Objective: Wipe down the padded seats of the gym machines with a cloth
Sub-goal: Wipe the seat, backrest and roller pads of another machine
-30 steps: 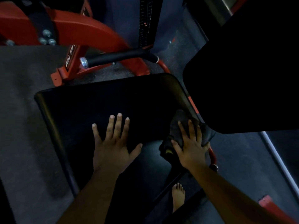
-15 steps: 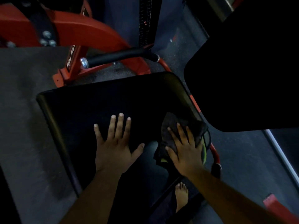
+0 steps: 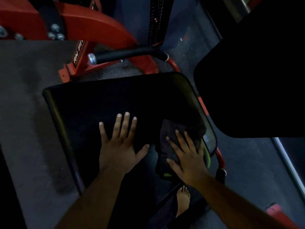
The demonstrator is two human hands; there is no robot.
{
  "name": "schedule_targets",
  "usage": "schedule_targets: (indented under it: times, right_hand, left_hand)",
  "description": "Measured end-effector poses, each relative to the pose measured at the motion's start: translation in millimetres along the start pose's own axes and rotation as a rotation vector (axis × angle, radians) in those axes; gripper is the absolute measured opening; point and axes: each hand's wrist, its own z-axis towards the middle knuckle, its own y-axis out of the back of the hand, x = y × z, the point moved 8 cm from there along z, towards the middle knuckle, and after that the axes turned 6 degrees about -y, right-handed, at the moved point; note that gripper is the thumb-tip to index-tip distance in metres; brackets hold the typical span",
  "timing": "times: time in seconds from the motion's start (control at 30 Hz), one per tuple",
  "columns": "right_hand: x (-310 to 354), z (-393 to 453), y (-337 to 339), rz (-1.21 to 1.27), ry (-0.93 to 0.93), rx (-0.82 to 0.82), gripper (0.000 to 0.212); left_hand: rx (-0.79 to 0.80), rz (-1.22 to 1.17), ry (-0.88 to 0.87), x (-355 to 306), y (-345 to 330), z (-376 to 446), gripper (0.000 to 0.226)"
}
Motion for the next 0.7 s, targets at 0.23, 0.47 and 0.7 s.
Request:
schedule_targets:
  times: [0.23, 0.47, 0.7]
  right_hand:
    - [58, 177, 50, 0.078, -0.047, -0.081, 0.066]
    - [35, 67, 20, -0.012, 0.081, -0.025, 0.07]
    - [38, 112, 22, -0.027, 0.042, -0.027, 0.069]
  left_hand:
    - [0.01, 0.018, 0.001, 1, 1, -1, 0.095]
    - [0.027, 0.006, 0.029, 2, 2, -1, 0.099]
    - [-0.005, 0.003, 0.015, 1, 1, -1, 0.098]
